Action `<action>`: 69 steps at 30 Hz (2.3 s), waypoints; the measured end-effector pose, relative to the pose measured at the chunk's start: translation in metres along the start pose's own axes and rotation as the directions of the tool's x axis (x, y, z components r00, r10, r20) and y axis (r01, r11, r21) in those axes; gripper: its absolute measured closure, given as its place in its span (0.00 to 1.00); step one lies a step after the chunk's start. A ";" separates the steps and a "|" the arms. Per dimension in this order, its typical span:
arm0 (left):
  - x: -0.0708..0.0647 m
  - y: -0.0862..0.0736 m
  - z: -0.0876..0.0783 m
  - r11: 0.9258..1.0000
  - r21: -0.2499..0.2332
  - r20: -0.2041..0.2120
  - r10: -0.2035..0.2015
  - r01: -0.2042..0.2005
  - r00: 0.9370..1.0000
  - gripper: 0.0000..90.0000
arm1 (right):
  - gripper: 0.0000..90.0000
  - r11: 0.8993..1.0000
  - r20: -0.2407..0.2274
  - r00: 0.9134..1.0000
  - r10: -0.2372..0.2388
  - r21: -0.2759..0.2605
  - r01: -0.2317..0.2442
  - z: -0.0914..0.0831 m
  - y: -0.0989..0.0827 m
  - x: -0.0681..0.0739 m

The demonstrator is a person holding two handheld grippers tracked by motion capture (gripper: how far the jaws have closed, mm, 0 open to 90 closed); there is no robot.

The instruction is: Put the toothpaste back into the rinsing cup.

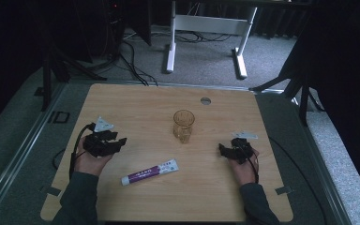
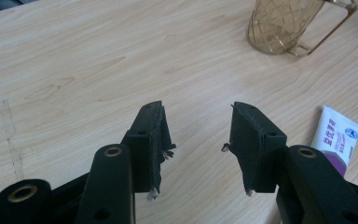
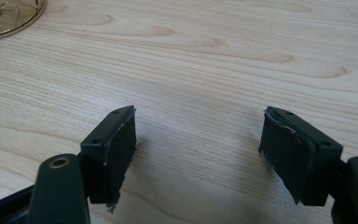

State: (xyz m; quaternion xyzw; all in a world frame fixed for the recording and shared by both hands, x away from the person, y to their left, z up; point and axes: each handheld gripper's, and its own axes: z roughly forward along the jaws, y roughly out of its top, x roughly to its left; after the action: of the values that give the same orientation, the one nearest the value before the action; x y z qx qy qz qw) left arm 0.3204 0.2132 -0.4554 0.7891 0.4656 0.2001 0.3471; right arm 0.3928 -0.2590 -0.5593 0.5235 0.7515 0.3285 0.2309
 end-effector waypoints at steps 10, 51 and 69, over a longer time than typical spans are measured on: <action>-0.003 0.000 0.002 1.000 -0.011 0.039 0.002 -0.002 0.999 0.60 | 0.30 1.000 0.000 1.000 0.001 0.000 -0.001 0.000 0.000 0.000; -0.023 0.009 0.005 0.990 0.062 0.094 0.122 -0.128 0.988 0.60 | 0.30 1.000 0.000 1.000 0.001 0.000 -0.001 0.000 0.000 0.000; -0.033 0.012 0.012 0.983 0.095 0.094 0.150 -0.158 0.984 0.60 | 0.30 1.000 0.000 1.000 0.001 0.000 -0.001 0.000 0.000 0.000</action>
State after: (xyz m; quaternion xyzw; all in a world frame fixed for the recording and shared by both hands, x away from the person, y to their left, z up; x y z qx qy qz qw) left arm 0.3196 0.1761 -0.4545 0.8474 0.3972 0.1678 0.3097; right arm 0.3928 -0.2590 -0.5593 0.5236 0.7514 0.3288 0.2307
